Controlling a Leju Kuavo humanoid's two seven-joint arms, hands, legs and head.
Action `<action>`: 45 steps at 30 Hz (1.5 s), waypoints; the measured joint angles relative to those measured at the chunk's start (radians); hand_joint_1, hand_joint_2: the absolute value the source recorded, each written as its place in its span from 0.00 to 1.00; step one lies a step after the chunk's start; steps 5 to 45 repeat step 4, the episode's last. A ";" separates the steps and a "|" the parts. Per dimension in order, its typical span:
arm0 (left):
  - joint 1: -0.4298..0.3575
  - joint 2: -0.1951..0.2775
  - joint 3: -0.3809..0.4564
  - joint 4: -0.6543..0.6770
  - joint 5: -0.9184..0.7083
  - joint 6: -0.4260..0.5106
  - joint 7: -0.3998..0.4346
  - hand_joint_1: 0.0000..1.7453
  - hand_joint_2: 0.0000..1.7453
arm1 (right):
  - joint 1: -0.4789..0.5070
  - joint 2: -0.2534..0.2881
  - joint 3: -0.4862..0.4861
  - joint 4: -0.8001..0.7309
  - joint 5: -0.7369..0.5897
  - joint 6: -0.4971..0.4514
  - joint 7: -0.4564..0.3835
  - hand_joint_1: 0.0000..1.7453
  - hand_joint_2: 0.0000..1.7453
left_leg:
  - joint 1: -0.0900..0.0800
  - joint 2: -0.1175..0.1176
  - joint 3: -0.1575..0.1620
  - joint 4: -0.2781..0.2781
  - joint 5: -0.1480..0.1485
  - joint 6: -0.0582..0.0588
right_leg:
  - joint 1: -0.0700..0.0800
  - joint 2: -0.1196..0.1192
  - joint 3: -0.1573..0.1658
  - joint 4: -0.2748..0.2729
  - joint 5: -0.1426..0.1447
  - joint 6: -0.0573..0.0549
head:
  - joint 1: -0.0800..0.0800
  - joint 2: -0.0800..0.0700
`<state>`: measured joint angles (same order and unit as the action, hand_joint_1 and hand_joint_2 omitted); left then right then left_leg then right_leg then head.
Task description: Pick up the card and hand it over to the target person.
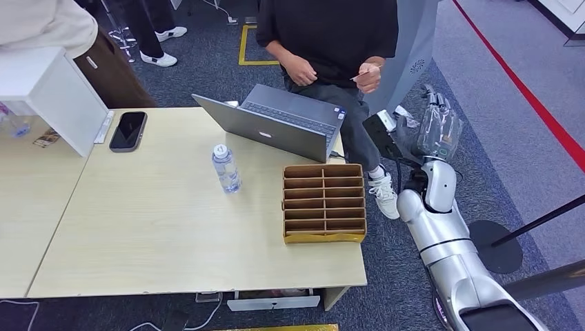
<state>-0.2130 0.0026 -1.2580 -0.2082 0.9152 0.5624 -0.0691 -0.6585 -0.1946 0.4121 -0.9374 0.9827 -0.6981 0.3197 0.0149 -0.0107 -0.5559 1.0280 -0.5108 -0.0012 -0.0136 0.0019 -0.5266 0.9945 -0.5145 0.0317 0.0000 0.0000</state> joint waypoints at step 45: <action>0.000 0.000 0.001 0.000 0.001 0.001 0.000 0.00 0.00 | 0.026 0.006 -0.028 -0.050 -0.004 0.000 -0.014 0.00 1.00 | 0.000 -0.001 0.000 0.000 0.000 0.000 | 0.000 -0.001 0.000 0.000 -0.001 0.000 | 0.000 0.000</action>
